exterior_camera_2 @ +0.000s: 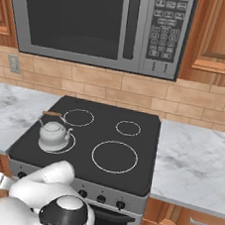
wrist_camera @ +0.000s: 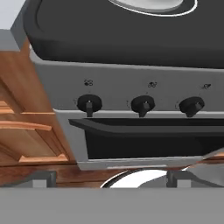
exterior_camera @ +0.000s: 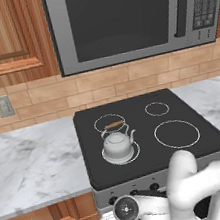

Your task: The kettle is done boiling. Turn off the stove, then wait for 300 timesteps before moving the kettle to the dining table.

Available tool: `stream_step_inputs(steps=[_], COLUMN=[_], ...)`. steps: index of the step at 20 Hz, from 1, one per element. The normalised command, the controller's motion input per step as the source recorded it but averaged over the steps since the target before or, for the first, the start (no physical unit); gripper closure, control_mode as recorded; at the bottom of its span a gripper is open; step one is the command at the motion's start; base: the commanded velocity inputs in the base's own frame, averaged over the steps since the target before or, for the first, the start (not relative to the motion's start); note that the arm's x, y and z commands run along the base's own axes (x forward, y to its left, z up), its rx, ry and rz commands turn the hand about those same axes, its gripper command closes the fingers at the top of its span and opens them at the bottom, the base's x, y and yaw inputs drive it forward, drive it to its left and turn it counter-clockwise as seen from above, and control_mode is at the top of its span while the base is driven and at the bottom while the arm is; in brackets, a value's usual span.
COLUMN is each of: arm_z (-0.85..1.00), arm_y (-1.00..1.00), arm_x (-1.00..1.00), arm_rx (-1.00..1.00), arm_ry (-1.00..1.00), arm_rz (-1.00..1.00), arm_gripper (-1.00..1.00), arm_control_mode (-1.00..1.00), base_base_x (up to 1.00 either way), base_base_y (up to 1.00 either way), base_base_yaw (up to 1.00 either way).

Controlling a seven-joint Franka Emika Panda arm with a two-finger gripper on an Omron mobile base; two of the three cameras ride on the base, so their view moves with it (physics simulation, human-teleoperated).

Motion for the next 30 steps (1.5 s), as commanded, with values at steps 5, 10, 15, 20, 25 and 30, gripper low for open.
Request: stream_step_inputs(steps=[5,10,15,20,25,30], arm_z=[0.78,0.82,0.83,0.79,0.59,0.52], arm_y=[0.1,0.3,0.25,0.18,0.07,0.0], arm_x=[-0.01,0.0,0.0,0.0,0.0,0.0], arm_rx=[-0.05,-0.04,-0.04,-0.03,-0.01,0.0], arm_ry=[-0.07,-0.01,0.0,0.0,0.01,0.0], arm_rz=[-0.01,-0.06,-0.04,-0.02,-0.01,0.0], arm_gripper=[-1.0,-1.0,-1.0,-1.0,-1.0,-1.0], arm_control_mode=[-1.0,-1.0,-1.0,-1.0,-1.0,-1.0], base_base_x=[0.0,0.0,0.0,0.0,0.0,0.0], base_base_y=[0.0,0.0,0.0,0.0,0.0,0.0], base_base_yaw=[0.0,0.0,0.0,0.0,0.0,0.0])
